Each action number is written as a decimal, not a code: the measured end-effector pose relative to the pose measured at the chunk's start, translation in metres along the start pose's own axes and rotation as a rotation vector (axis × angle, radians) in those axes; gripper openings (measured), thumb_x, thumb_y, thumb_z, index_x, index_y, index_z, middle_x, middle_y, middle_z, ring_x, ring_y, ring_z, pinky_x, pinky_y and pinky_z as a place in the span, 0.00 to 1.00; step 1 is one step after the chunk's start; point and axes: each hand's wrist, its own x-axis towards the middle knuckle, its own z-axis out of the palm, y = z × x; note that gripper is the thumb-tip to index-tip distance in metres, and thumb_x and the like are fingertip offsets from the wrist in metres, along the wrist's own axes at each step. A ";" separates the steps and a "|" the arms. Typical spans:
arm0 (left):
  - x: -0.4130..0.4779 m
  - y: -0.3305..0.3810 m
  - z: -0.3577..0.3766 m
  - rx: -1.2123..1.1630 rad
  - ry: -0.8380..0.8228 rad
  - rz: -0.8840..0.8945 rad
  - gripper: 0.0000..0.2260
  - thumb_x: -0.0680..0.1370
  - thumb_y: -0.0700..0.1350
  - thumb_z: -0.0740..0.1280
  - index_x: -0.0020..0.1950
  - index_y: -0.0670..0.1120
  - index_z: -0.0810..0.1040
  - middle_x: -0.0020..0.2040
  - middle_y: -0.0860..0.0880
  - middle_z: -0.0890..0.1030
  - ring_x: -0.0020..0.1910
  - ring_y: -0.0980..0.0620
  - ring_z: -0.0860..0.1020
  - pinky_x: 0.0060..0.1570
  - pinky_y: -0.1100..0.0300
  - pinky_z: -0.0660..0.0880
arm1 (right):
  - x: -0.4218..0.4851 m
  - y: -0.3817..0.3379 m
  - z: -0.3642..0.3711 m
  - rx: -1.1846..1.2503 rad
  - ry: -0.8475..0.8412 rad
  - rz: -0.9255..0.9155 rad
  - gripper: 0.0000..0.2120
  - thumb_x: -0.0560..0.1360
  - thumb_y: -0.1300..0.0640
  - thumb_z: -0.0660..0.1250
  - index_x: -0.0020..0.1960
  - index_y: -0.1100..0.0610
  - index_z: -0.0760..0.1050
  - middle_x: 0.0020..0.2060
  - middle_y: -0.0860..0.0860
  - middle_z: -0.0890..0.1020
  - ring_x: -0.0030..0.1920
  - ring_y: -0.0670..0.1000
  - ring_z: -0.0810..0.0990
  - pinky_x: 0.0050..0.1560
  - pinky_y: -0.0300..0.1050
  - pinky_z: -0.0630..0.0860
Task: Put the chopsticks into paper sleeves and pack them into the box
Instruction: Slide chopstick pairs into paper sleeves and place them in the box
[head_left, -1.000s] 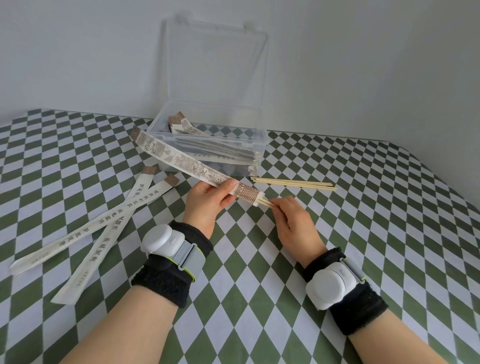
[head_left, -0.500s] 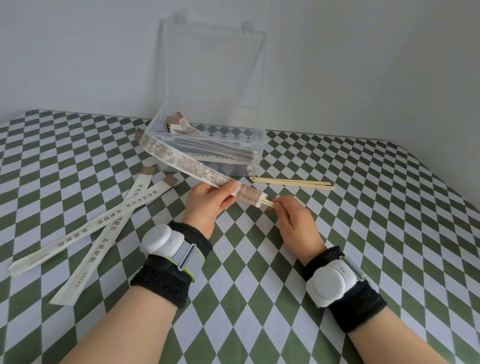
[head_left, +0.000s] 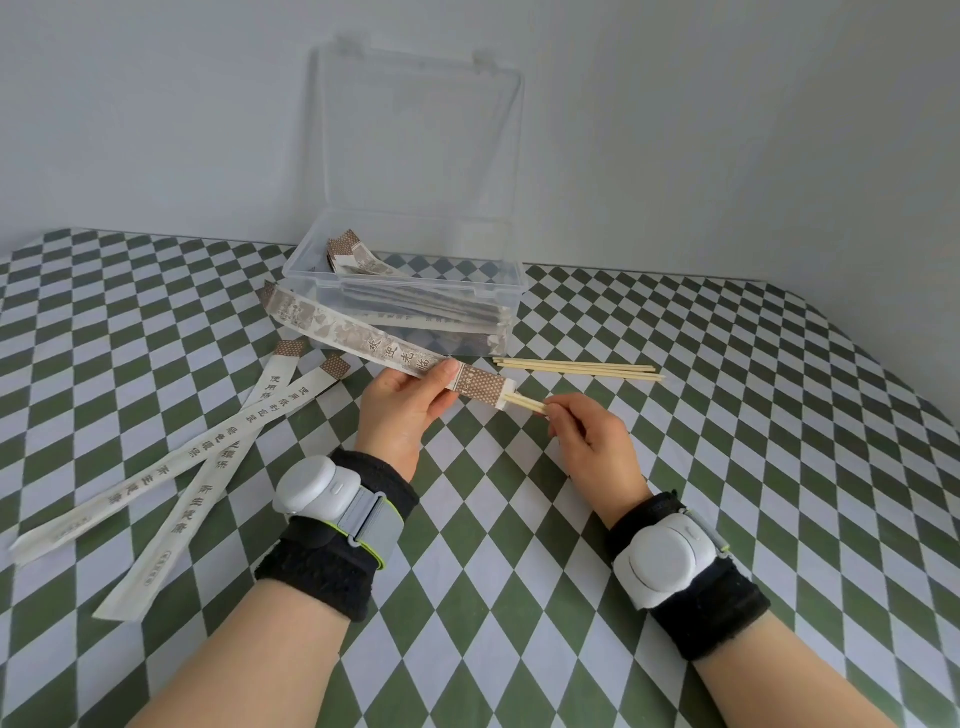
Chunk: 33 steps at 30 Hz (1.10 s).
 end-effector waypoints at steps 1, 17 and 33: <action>-0.001 0.000 0.001 0.017 -0.027 -0.003 0.03 0.74 0.37 0.68 0.46 0.43 0.78 0.42 0.48 0.84 0.43 0.55 0.83 0.40 0.66 0.79 | 0.000 0.000 0.000 0.003 -0.017 -0.008 0.08 0.79 0.61 0.58 0.48 0.57 0.76 0.32 0.47 0.73 0.30 0.42 0.70 0.30 0.31 0.67; -0.003 0.003 0.002 -0.033 -0.093 -0.035 0.04 0.74 0.39 0.68 0.48 0.44 0.79 0.40 0.51 0.84 0.41 0.57 0.83 0.38 0.67 0.78 | -0.003 -0.009 -0.003 0.260 -0.154 -0.013 0.08 0.77 0.59 0.60 0.47 0.48 0.76 0.33 0.47 0.77 0.33 0.44 0.73 0.37 0.36 0.73; -0.006 0.003 0.005 0.003 -0.208 0.004 0.04 0.74 0.35 0.66 0.46 0.41 0.78 0.37 0.51 0.84 0.39 0.57 0.82 0.35 0.68 0.77 | -0.002 -0.006 -0.004 0.342 -0.143 -0.030 0.06 0.73 0.58 0.64 0.46 0.47 0.75 0.38 0.48 0.79 0.36 0.44 0.76 0.39 0.36 0.76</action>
